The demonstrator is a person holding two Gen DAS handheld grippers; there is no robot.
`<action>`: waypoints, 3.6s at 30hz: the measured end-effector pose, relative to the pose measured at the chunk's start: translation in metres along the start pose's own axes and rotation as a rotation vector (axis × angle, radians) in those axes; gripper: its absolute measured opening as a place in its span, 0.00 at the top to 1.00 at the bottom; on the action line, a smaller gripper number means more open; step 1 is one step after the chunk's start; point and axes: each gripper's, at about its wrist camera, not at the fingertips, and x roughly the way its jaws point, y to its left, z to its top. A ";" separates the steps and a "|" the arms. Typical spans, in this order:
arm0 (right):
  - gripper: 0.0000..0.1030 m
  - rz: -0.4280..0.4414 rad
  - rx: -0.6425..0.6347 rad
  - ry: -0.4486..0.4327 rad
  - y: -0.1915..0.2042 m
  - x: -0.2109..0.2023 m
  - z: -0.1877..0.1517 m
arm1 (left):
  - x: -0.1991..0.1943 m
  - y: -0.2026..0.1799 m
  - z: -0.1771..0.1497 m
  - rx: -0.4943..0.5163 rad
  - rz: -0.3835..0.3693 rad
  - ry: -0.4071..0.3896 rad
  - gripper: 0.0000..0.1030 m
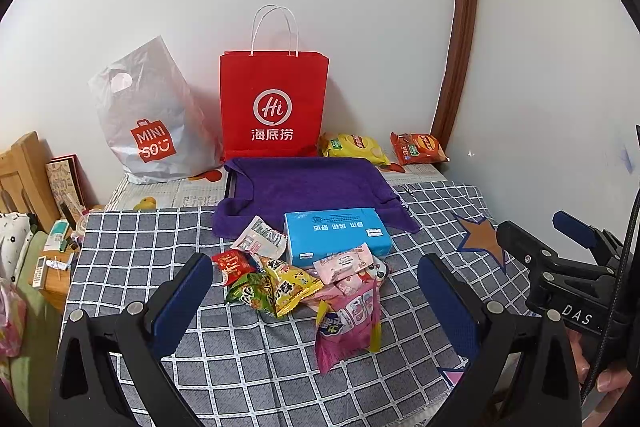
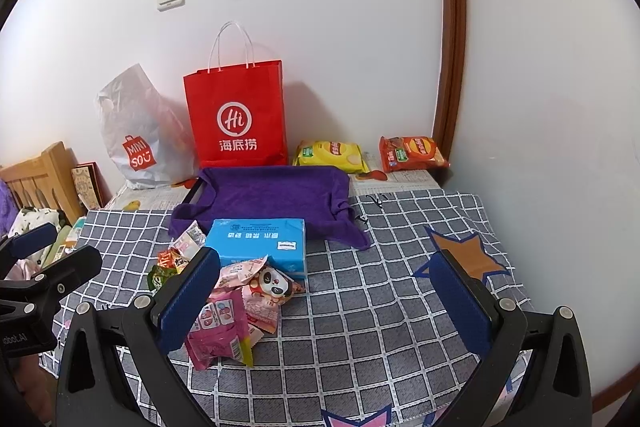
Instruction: Organize snacks
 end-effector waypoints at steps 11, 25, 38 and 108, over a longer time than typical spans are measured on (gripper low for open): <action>0.00 0.004 -0.010 -0.009 0.005 -0.006 -0.004 | -0.002 -0.001 -0.001 -0.002 -0.006 -0.005 0.01; 0.00 0.013 -0.017 -0.013 0.009 -0.009 -0.005 | -0.005 -0.001 0.001 -0.001 -0.013 -0.006 0.01; 0.00 0.031 -0.017 0.009 0.011 -0.003 -0.008 | -0.001 -0.002 -0.002 0.004 -0.022 -0.002 0.01; 0.30 0.090 0.022 0.346 -0.024 0.170 -0.089 | 0.205 0.105 -0.069 -0.192 -0.045 0.355 0.52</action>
